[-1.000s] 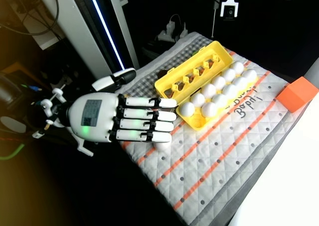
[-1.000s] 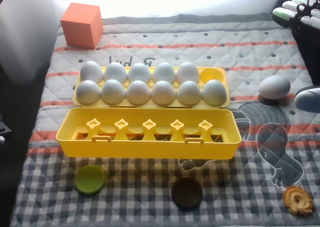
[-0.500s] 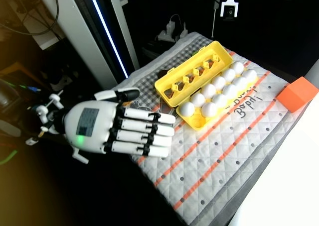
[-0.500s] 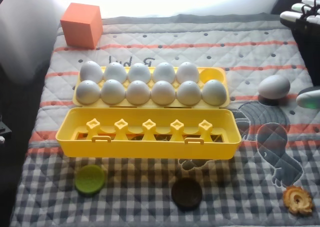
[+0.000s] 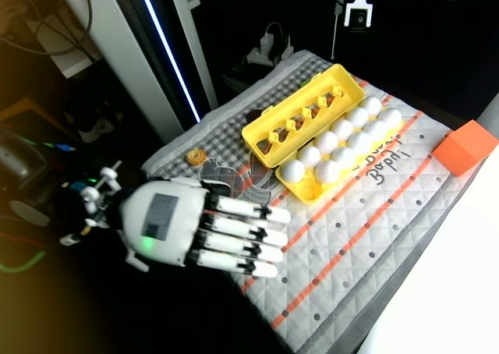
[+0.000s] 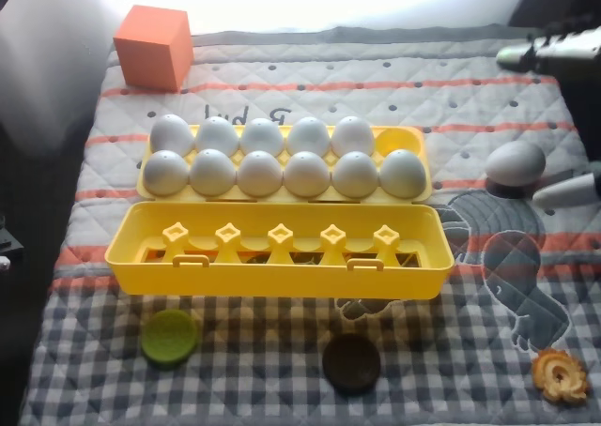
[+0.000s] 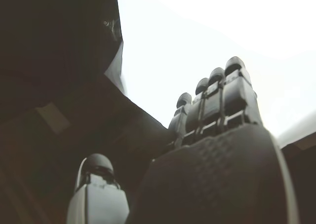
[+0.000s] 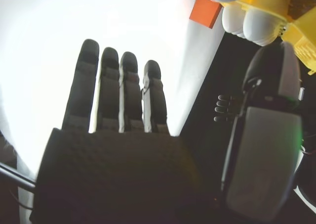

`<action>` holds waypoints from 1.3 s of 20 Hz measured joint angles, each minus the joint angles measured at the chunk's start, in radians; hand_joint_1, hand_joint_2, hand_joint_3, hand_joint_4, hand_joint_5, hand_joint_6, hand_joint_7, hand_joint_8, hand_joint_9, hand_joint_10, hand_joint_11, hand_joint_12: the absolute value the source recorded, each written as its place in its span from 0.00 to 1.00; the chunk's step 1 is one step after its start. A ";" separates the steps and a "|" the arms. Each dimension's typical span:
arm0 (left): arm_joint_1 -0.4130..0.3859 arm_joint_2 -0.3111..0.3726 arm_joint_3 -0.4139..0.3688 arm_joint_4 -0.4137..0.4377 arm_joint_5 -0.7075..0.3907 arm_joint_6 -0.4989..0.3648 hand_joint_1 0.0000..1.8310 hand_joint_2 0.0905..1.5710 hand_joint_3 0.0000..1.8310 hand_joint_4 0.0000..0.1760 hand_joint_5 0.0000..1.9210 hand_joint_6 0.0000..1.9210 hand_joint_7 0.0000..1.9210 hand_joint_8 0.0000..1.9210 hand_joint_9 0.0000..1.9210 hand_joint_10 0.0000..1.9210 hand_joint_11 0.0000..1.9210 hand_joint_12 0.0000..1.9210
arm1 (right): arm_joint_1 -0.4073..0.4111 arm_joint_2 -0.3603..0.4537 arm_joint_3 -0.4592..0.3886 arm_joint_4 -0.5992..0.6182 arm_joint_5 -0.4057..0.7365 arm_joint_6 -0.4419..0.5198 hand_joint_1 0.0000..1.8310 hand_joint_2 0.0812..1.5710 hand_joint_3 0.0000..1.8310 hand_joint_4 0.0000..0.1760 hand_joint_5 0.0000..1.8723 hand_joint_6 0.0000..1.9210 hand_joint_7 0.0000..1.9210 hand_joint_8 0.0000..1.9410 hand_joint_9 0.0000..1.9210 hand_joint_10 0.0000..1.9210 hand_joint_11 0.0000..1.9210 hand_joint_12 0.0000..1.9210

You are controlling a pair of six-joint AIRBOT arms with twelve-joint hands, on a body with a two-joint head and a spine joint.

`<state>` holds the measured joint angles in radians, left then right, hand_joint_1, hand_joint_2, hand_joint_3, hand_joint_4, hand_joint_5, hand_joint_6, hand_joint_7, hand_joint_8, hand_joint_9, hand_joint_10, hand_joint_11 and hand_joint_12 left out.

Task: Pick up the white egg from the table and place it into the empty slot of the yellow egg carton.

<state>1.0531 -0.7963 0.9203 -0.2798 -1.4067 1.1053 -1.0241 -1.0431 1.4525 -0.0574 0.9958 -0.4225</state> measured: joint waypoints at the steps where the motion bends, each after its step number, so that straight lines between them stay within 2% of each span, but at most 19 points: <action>1: 0.000 0.000 0.000 -0.002 0.000 0.000 0.00 0.49 0.00 0.57 0.00 0.00 0.00 0.00 0.00 0.00 0.00 0.00 | 0.000 -0.018 0.028 -0.020 -0.004 0.062 0.50 0.46 0.00 0.00 0.27 0.00 0.33 0.01 0.30 0.01 0.26 0.08; 2: 0.000 0.000 0.000 -0.005 0.000 0.000 0.00 0.49 0.00 0.53 0.00 0.00 0.00 0.00 0.00 0.00 0.00 0.00 | 0.004 -0.045 0.068 -0.034 -0.013 0.130 0.50 0.47 0.00 0.00 0.28 0.01 0.33 0.01 0.30 0.01 0.26 0.09; 4: 0.000 0.000 0.000 0.000 0.000 0.000 0.00 0.49 0.00 0.53 0.00 0.00 0.00 0.00 0.00 0.00 0.00 0.00 | 0.007 -0.050 0.077 -0.033 -0.020 0.138 0.52 0.47 0.00 0.00 0.28 0.00 0.31 0.00 0.30 0.01 0.25 0.09; 6: 0.000 0.000 0.000 -0.001 0.000 0.000 0.00 0.49 0.00 0.51 0.00 0.00 0.00 0.00 0.00 0.00 0.00 0.00 | 0.014 -0.049 0.079 -0.039 -0.016 0.138 0.54 0.49 0.00 0.00 0.30 0.00 0.32 0.00 0.31 0.00 0.21 0.22; 8: 0.000 0.000 0.000 -0.001 0.001 0.000 0.00 0.49 0.00 0.53 0.00 0.00 0.00 0.00 0.00 0.00 0.00 0.00 | 0.035 -0.050 0.081 -0.070 -0.037 0.139 0.57 0.49 0.00 0.00 0.32 0.00 0.32 0.00 0.30 0.00 0.18 0.27; 9: 0.000 0.000 0.000 0.000 0.000 0.000 0.00 0.48 0.00 0.51 0.00 0.00 0.00 0.00 0.00 0.00 0.00 0.00 | 0.051 -0.053 0.087 -0.095 -0.050 0.138 0.56 0.49 0.00 0.00 0.32 0.00 0.33 0.00 0.30 0.00 0.18 0.28; 10: 0.000 0.000 0.000 0.000 0.001 0.000 0.00 0.49 0.00 0.55 0.00 0.00 0.00 0.00 0.00 0.00 0.00 0.00 | 0.062 -0.059 0.094 -0.108 -0.062 0.138 0.55 0.50 0.00 0.00 0.34 0.01 0.33 0.00 0.30 0.00 0.17 0.27; 11: 0.000 -0.002 0.000 -0.002 0.000 0.000 0.00 0.49 0.00 0.55 0.00 0.00 0.00 0.00 0.00 0.00 0.00 0.00 | 0.068 -0.062 0.094 -0.115 -0.073 0.138 0.52 0.49 0.00 0.00 0.35 0.00 0.34 0.00 0.30 0.00 0.19 0.22; 12: 0.000 -0.004 0.000 -0.006 0.000 -0.002 0.00 0.48 0.00 0.53 0.00 0.00 0.00 0.00 0.00 0.00 0.00 0.00 | 0.075 -0.067 0.096 -0.130 -0.086 0.138 0.50 0.50 0.00 0.00 0.36 0.00 0.36 0.00 0.31 0.00 0.20 0.18; 13: 0.000 -0.005 0.000 -0.005 0.003 -0.002 0.00 0.48 0.00 0.49 0.00 0.00 0.00 0.00 0.00 0.00 0.00 0.00 | 0.081 -0.075 0.098 -0.145 -0.095 0.138 0.50 0.50 0.00 0.00 0.37 0.00 0.37 0.01 0.32 0.00 0.21 0.17; 15: 0.000 -0.005 0.000 0.000 0.001 -0.003 0.00 0.49 0.00 0.49 0.00 0.00 0.00 0.00 0.00 0.00 0.00 0.00 | 0.086 -0.081 0.099 -0.159 -0.105 0.138 0.49 0.51 0.00 0.00 0.38 0.00 0.39 0.00 0.34 0.00 0.23 0.17; 19: 0.005 -0.005 0.000 -0.004 0.002 -0.004 0.00 0.49 0.00 0.56 0.00 0.00 0.00 0.00 0.00 0.00 0.00 0.00 | 0.086 -0.082 0.100 -0.164 -0.110 0.139 0.49 0.52 0.00 0.00 0.40 0.01 0.39 0.00 0.34 0.00 0.22 0.17; 21: 0.005 -0.005 0.000 -0.002 0.001 -0.004 0.00 0.49 0.00 0.55 0.00 0.00 0.00 0.00 0.00 0.00 0.00 0.00 | 0.087 -0.082 0.100 -0.173 -0.113 0.139 0.48 0.52 0.00 0.00 0.42 0.01 0.40 0.00 0.34 0.00 0.23 0.17; 22: 0.005 -0.005 0.000 -0.001 0.001 -0.005 0.00 0.49 0.00 0.49 0.00 0.00 0.00 0.00 0.00 0.00 0.00 0.00 | 0.087 -0.082 0.100 -0.176 -0.113 0.139 0.49 0.52 0.00 0.00 0.43 0.00 0.41 0.00 0.36 0.00 0.21 0.18; 24: 0.005 -0.005 0.000 -0.001 0.001 -0.007 0.00 0.49 0.00 0.52 0.00 0.00 0.00 0.00 0.00 0.00 0.00 0.00 | 0.087 -0.082 0.100 -0.180 -0.115 0.139 0.50 0.52 0.00 0.00 0.44 0.00 0.42 0.00 0.36 0.00 0.21 0.19; 26: 0.005 -0.005 0.000 -0.001 0.001 -0.007 0.00 0.49 0.00 0.45 0.00 0.00 0.00 0.00 0.00 0.00 0.00 0.00 | 0.092 -0.082 0.100 -0.186 -0.135 0.130 0.52 0.52 0.00 0.00 0.44 0.00 0.43 0.00 0.38 0.01 0.21 0.19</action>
<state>1.0580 -0.8013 0.9203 -0.2810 -1.4059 1.0981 -0.9318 -1.1252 1.5524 -0.2432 0.8608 -0.2928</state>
